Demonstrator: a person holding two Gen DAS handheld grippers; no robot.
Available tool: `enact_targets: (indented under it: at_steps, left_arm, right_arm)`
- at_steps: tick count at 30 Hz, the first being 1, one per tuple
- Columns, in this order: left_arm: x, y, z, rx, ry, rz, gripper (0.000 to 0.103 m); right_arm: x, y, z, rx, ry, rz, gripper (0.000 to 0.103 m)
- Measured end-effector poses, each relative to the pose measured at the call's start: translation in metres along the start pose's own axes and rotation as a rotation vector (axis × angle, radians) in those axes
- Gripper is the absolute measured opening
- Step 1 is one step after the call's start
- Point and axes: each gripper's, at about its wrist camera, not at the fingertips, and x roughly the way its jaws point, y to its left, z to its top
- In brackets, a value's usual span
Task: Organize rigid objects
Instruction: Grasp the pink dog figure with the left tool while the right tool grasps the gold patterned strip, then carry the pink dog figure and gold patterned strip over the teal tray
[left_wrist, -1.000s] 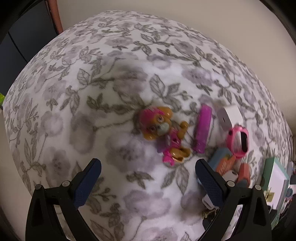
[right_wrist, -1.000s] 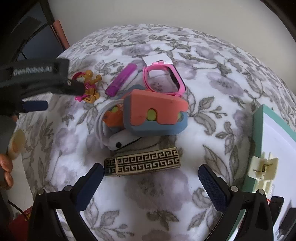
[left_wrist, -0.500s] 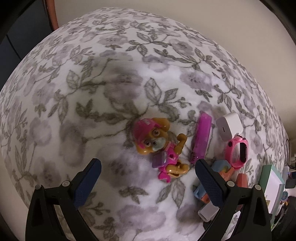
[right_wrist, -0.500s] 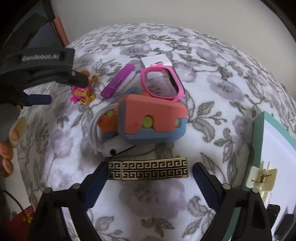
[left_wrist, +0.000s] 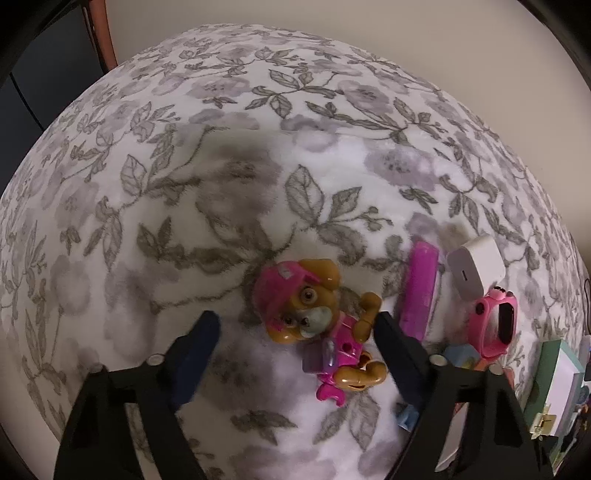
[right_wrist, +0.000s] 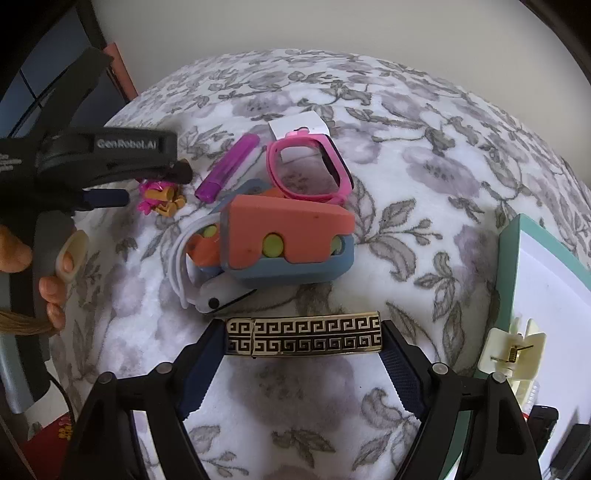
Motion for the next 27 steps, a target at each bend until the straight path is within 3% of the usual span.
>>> enact_targets:
  at_steps: [1,3,10,19,27]
  left_arm:
    - [0.0,0.0,0.0,0.001,-0.002,-0.01,0.078]
    - [0.0,-0.001,0.001,0.004,-0.003,-0.033,0.063]
    - [-0.004,-0.005,0.001,0.016,0.002,-0.076,0.062]
    - [-0.034,-0.008,0.006,0.019,-0.047,-0.094,0.06]
    - [-0.087,-0.015,0.006,0.043,-0.165,-0.113,0.06]
  right_arm:
    - [0.0,0.0,0.0,0.002,0.0,0.0,0.084]
    - [0.0,-0.001,0.001,0.005,0.0,0.001,0.084]
    - [-0.004,-0.002,0.001,0.021,-0.004,0.008,0.084]
    - [-0.029,-0.007,-0.002,0.042,-0.051,0.009,0.084]
    - [-0.074,-0.02,0.0,0.112,-0.154,0.014,0.084]
